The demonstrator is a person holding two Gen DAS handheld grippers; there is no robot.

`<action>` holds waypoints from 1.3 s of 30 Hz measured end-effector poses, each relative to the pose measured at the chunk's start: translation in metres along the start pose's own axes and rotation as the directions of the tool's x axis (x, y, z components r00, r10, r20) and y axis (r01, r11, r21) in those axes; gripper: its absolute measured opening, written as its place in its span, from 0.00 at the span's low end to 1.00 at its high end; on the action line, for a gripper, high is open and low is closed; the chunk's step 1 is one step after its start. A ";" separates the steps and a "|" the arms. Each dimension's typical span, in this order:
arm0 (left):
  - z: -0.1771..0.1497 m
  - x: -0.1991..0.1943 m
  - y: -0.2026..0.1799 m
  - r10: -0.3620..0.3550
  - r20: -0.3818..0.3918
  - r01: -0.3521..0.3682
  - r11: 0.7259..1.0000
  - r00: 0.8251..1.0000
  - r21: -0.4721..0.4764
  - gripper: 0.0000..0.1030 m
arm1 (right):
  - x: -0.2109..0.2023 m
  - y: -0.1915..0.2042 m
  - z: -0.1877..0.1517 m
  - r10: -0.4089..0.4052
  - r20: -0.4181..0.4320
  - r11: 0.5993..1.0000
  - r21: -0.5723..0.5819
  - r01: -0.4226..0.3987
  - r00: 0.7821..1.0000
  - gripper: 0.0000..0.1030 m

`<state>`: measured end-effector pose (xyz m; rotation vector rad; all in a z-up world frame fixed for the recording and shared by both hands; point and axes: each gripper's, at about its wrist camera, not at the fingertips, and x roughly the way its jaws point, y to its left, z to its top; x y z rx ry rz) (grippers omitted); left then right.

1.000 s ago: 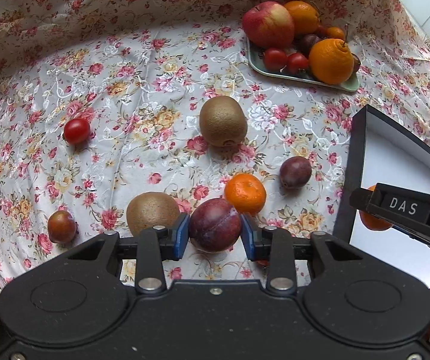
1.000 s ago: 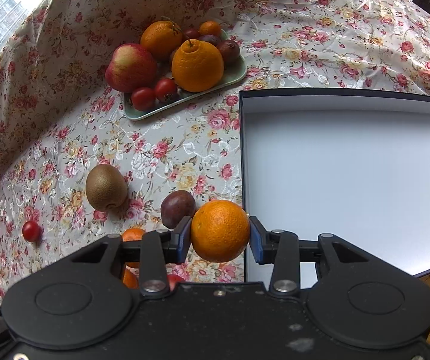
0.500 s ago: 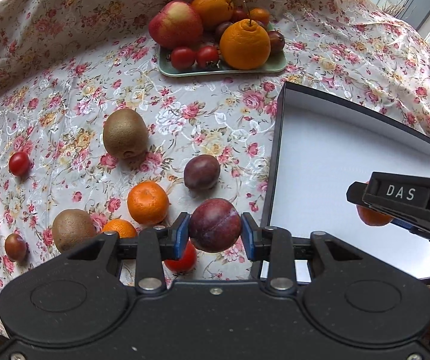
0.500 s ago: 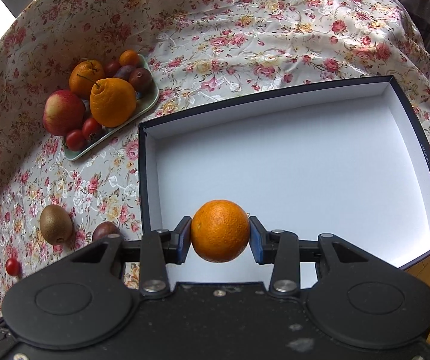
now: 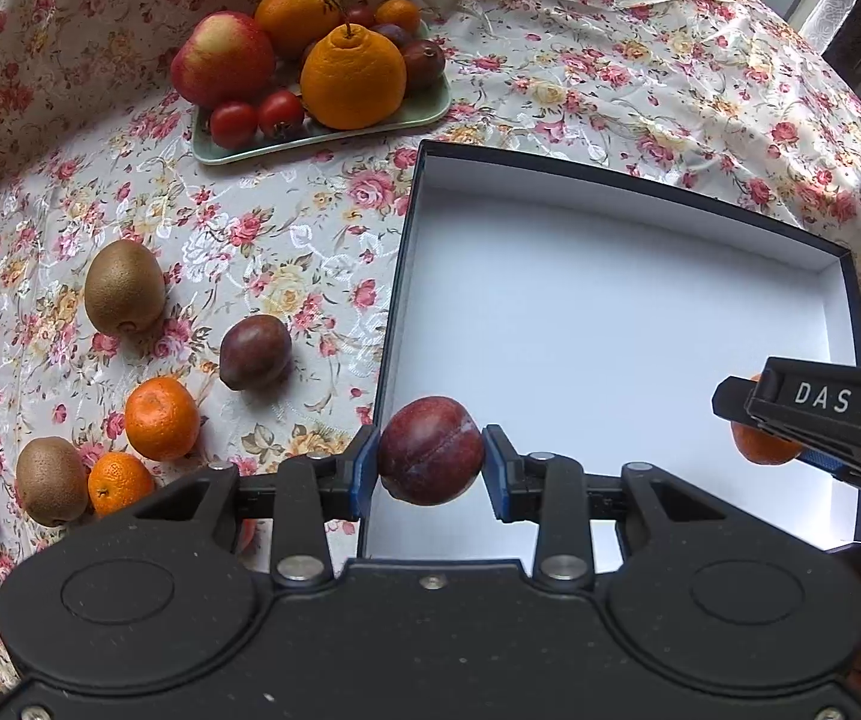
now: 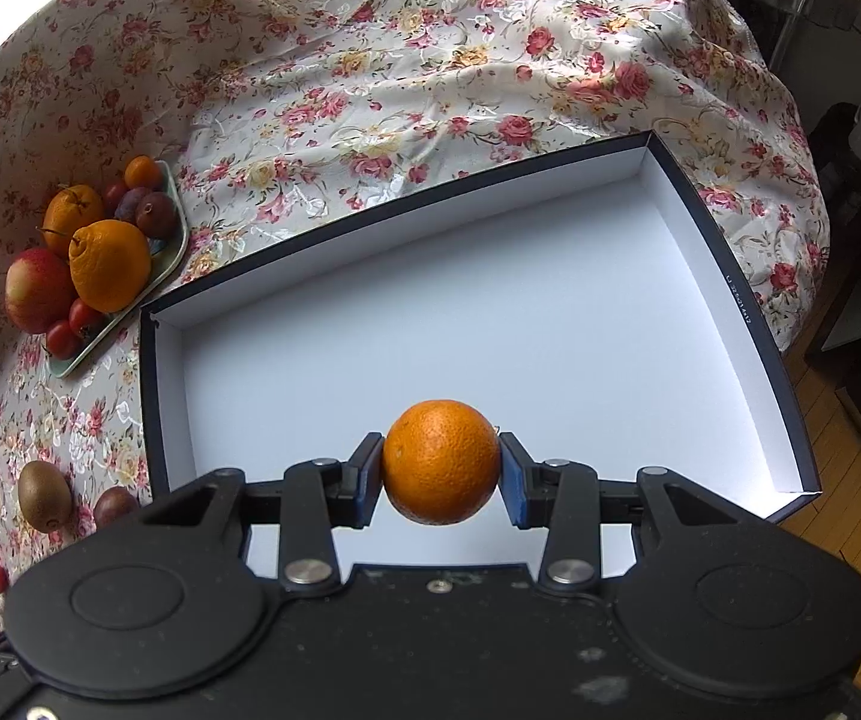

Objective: Organize fruits
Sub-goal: 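Carry the plum in the left tool while the right tool carries the mandarin into the box, then open the right tool releasing the mandarin while the left tool releases the plum in the box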

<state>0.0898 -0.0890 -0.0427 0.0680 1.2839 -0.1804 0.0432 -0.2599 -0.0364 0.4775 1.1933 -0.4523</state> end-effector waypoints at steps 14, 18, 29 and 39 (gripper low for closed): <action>0.003 0.016 -0.040 0.003 -0.006 -0.003 0.999 1.000 0.038 0.44 | 0.003 -0.053 0.007 -0.080 0.009 0.996 0.048 0.079 0.997 0.41; 0.003 0.020 -0.045 -0.003 -0.016 0.004 0.999 1.000 0.038 0.44 | 0.005 -0.060 0.010 -0.074 -0.002 0.995 0.062 0.074 0.997 0.41; 0.001 0.019 -0.046 -0.006 -0.015 0.006 0.999 1.000 0.039 0.51 | -0.001 -0.058 0.011 -0.075 0.038 0.997 0.028 0.074 0.996 0.41; 0.001 0.013 -0.043 0.003 0.002 -0.003 0.999 1.000 0.042 0.51 | -0.001 -0.048 0.008 -0.062 0.049 0.996 -0.057 0.065 0.997 0.42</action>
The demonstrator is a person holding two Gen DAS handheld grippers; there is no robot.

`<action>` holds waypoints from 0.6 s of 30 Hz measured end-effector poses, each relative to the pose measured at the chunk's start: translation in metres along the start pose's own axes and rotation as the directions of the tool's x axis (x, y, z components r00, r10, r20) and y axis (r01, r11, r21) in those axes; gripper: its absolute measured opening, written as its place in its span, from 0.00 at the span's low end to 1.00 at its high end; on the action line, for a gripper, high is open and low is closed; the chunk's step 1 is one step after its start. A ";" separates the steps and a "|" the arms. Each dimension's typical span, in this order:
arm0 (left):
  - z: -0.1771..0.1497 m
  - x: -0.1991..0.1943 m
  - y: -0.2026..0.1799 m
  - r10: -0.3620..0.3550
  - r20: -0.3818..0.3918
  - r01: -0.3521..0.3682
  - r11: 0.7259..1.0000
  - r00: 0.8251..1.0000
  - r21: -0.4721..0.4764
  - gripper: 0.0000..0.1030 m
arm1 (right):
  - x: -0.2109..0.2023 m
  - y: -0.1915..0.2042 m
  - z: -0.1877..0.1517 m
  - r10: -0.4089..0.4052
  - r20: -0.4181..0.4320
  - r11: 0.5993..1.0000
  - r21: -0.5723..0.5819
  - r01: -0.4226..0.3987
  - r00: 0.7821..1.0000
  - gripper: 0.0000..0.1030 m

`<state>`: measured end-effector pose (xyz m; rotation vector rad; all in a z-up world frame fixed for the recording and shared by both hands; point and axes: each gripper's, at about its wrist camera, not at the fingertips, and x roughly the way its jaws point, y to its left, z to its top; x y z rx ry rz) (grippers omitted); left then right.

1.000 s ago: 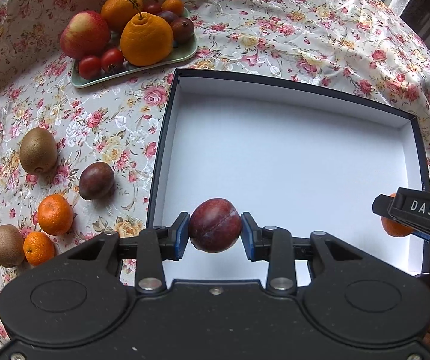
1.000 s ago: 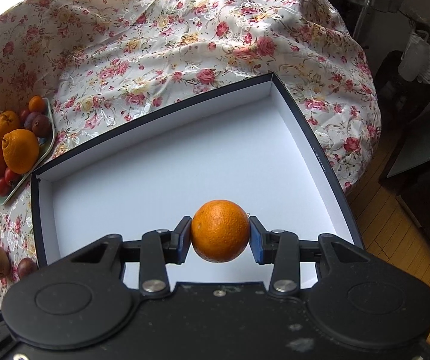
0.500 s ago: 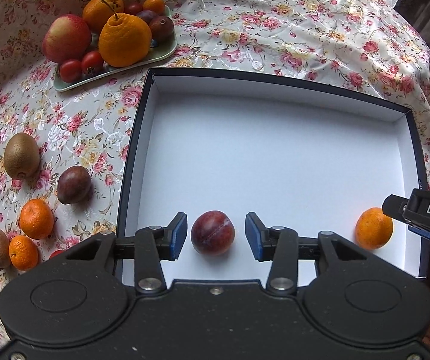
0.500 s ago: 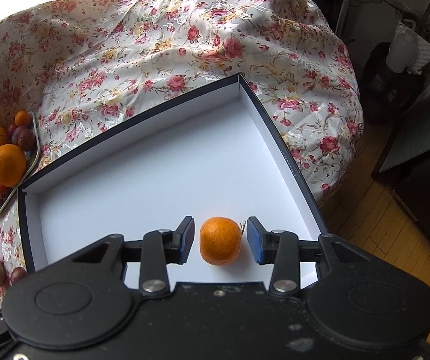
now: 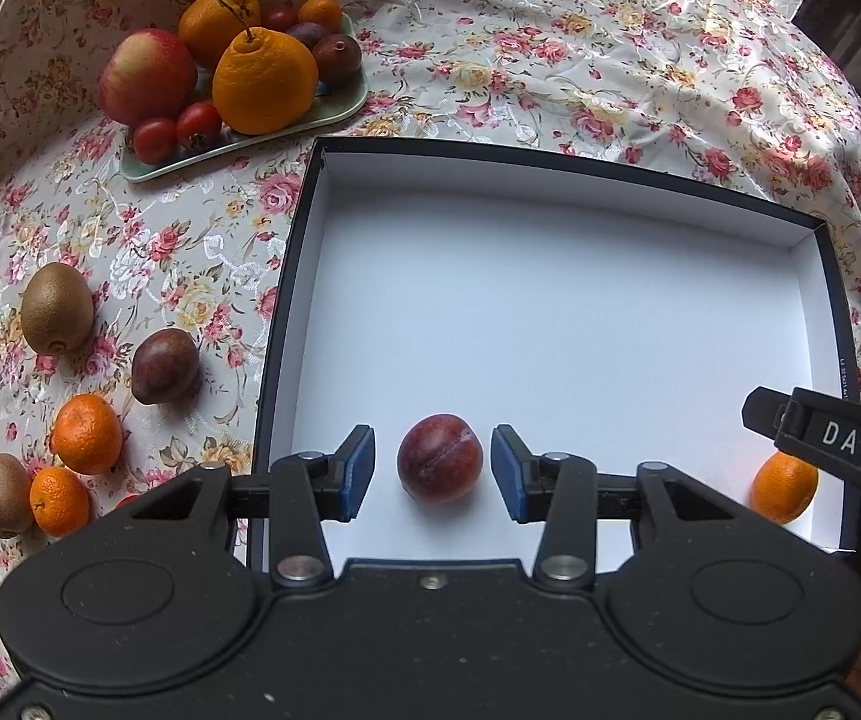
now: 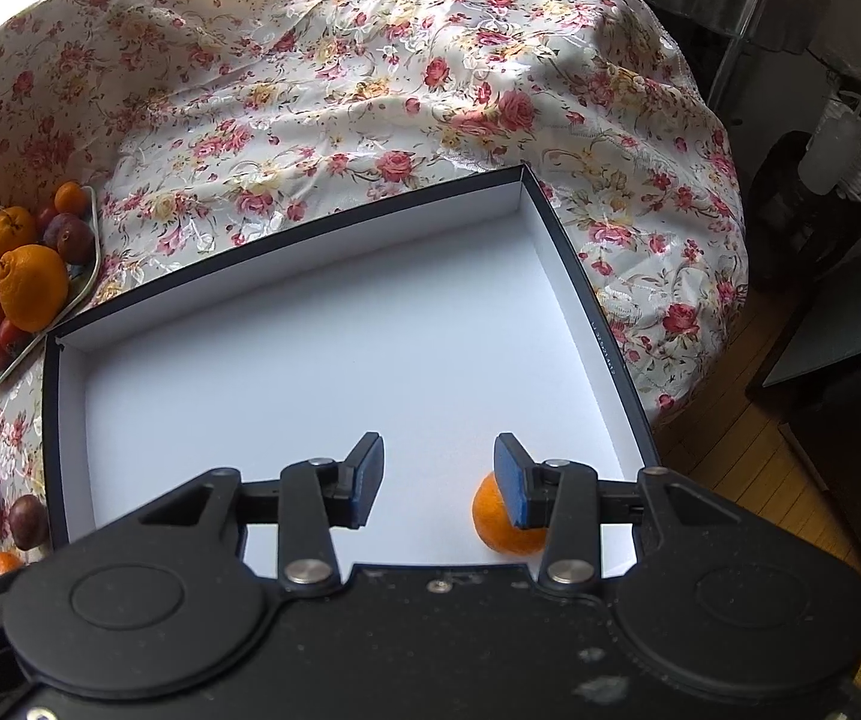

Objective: Organize fruits
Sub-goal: 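Open the right tool releasing the mandarin while the left tool releases the plum in the box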

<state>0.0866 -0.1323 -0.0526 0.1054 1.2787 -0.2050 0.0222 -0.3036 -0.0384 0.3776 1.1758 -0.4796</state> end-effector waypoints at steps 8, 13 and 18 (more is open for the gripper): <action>-0.002 -0.006 0.005 0.010 0.016 -0.010 1.000 1.000 0.009 0.51 | 0.002 0.010 -0.002 0.082 -0.045 0.997 0.006 -0.082 0.996 0.43; -0.004 -0.010 0.012 0.014 0.023 -0.014 1.000 1.000 0.004 0.51 | 0.002 0.021 -0.004 0.113 -0.059 0.994 -0.003 -0.114 0.992 0.54; -0.003 -0.016 0.025 0.022 0.034 -0.022 1.000 0.999 -0.016 0.51 | 0.000 0.034 -0.006 0.149 -0.065 0.988 -0.021 -0.150 0.987 0.54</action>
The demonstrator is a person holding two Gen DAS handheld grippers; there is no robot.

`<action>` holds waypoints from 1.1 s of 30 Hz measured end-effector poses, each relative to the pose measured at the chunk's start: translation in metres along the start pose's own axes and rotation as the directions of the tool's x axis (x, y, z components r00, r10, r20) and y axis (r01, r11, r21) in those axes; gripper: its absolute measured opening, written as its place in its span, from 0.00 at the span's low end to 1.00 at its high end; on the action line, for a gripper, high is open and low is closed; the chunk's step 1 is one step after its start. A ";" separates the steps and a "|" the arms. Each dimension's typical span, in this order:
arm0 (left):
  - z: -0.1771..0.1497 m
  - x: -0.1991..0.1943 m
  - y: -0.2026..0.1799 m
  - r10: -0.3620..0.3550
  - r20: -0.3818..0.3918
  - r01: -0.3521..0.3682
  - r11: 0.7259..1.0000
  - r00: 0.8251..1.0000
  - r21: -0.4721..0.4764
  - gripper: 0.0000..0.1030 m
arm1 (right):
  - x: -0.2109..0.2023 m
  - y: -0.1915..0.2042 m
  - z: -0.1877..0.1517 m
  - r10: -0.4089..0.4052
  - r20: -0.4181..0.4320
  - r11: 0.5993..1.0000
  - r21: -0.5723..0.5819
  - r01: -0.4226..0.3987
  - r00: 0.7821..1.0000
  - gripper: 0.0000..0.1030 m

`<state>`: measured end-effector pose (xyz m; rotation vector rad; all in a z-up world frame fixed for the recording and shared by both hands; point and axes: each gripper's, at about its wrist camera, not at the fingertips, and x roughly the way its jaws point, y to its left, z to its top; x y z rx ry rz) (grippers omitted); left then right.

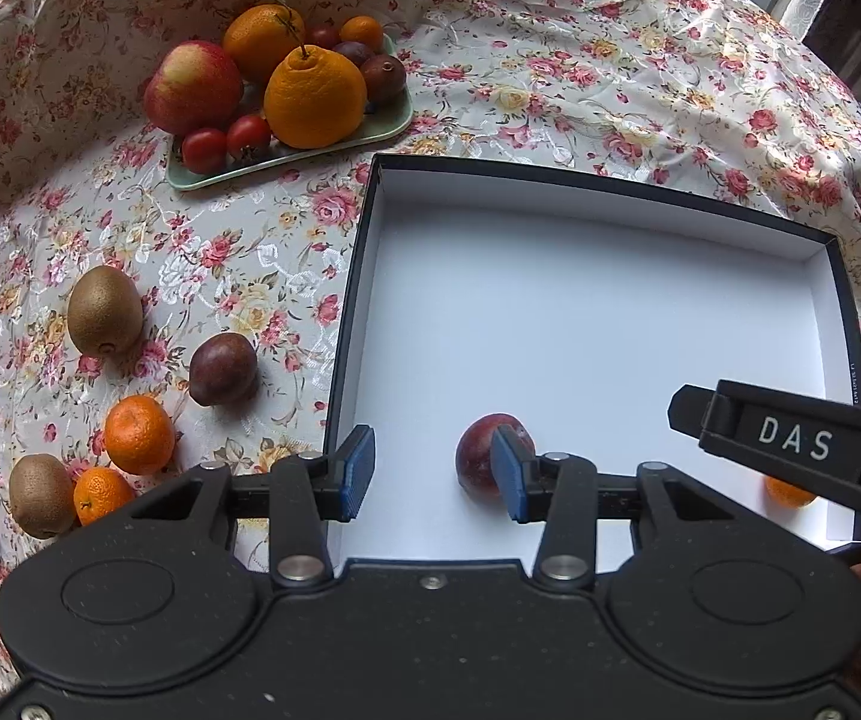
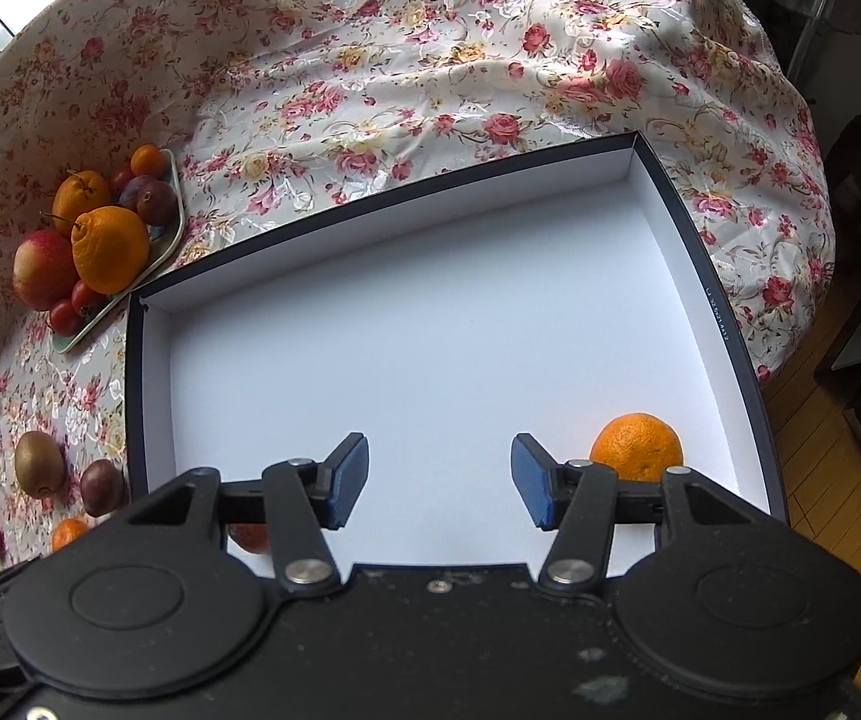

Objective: Organize fruits
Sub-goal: 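Open the right tool releasing the mandarin while the left tool releases the plum in the box, then move both tools back over the fruits, left tool toward a brown plum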

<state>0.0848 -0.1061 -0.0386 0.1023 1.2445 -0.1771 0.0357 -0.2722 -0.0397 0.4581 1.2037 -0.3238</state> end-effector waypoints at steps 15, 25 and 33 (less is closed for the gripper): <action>-0.001 -0.018 0.066 0.060 0.026 -0.057 0.993 0.998 -0.105 0.51 | 0.008 0.068 -0.007 0.109 -0.018 0.989 -0.096 -0.110 0.994 0.70; -0.015 -0.026 0.134 0.134 0.015 -0.128 0.969 0.991 -0.212 0.51 | 0.008 0.134 -0.026 0.245 -0.031 0.947 -0.205 -0.246 0.969 0.72; -0.030 -0.032 0.187 0.186 -0.002 -0.180 0.944 0.982 -0.277 0.51 | 0.016 0.188 -0.044 0.256 -0.090 0.913 -0.304 -0.271 0.963 0.73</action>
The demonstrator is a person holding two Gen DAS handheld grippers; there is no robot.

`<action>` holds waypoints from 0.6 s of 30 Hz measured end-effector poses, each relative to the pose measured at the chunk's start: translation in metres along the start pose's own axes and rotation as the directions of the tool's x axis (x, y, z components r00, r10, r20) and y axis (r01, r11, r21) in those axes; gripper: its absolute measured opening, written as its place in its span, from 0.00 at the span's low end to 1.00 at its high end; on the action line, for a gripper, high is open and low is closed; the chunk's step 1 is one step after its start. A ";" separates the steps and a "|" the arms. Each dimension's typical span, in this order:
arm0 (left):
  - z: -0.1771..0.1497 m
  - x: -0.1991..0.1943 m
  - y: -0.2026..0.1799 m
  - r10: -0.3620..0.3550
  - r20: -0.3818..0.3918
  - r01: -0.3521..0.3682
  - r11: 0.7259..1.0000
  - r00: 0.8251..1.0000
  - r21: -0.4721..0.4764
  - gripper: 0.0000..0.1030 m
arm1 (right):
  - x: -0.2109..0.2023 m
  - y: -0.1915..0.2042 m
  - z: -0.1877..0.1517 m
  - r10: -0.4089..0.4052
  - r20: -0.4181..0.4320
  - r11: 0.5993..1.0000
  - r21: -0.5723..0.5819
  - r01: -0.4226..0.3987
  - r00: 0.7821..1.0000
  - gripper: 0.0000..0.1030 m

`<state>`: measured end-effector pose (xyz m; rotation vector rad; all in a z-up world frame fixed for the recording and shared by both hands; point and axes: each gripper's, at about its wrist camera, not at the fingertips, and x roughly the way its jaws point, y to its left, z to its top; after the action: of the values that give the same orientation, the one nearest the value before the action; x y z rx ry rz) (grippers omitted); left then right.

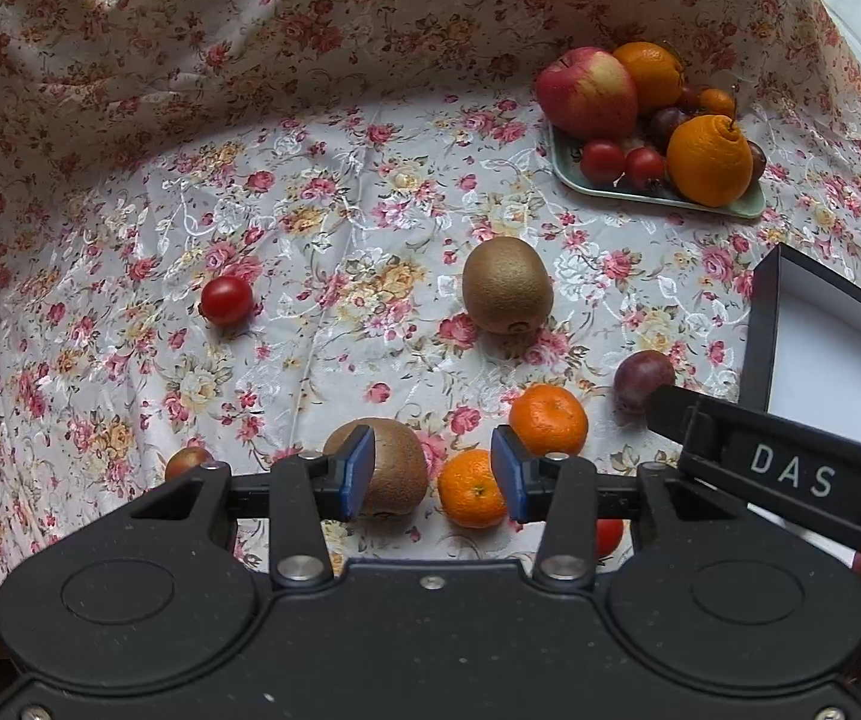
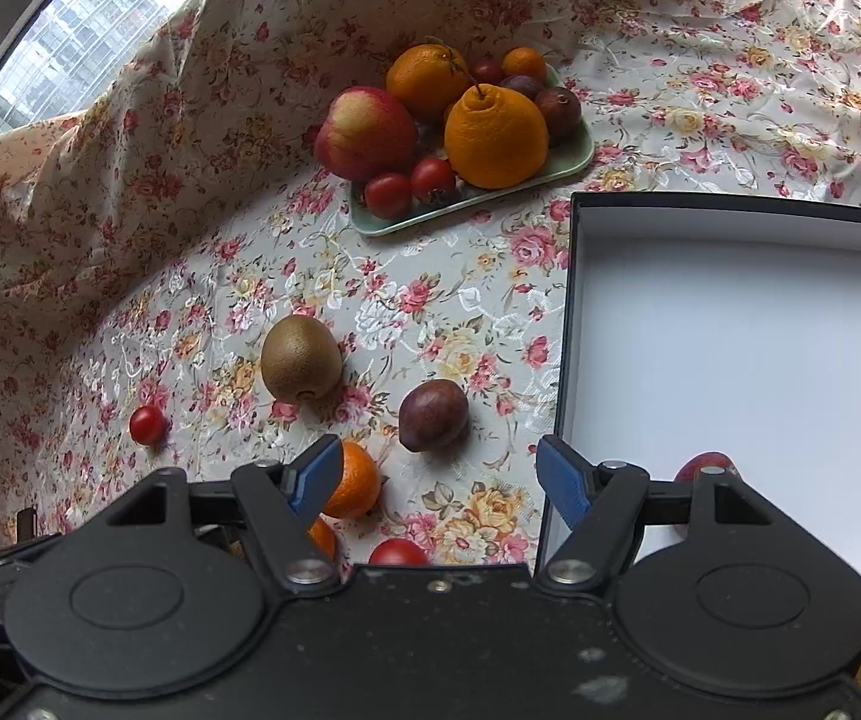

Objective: Organize fruits
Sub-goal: 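Move both tools back over the fruits, left tool toward a brown plum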

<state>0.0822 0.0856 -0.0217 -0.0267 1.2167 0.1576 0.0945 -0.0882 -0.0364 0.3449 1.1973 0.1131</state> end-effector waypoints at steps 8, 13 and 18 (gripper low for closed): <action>0.000 0.004 0.048 0.020 -0.013 -0.021 0.996 1.000 -0.081 0.51 | 0.033 0.031 -0.001 -0.018 -0.125 1.000 0.002 0.018 0.992 0.71; -0.002 0.007 0.070 0.023 -0.022 -0.026 0.993 0.999 -0.113 0.51 | 0.050 0.047 -0.006 -0.008 -0.155 1.000 -0.015 0.006 0.988 0.71; -0.002 0.007 0.087 0.020 -0.024 -0.023 0.989 1.000 -0.143 0.51 | 0.058 0.065 -0.010 -0.013 -0.156 0.998 -0.067 0.003 0.988 0.72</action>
<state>0.0706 0.1724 -0.0234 -0.1413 1.2267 0.2644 0.1128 -0.0091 -0.0707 0.2768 1.3465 0.1748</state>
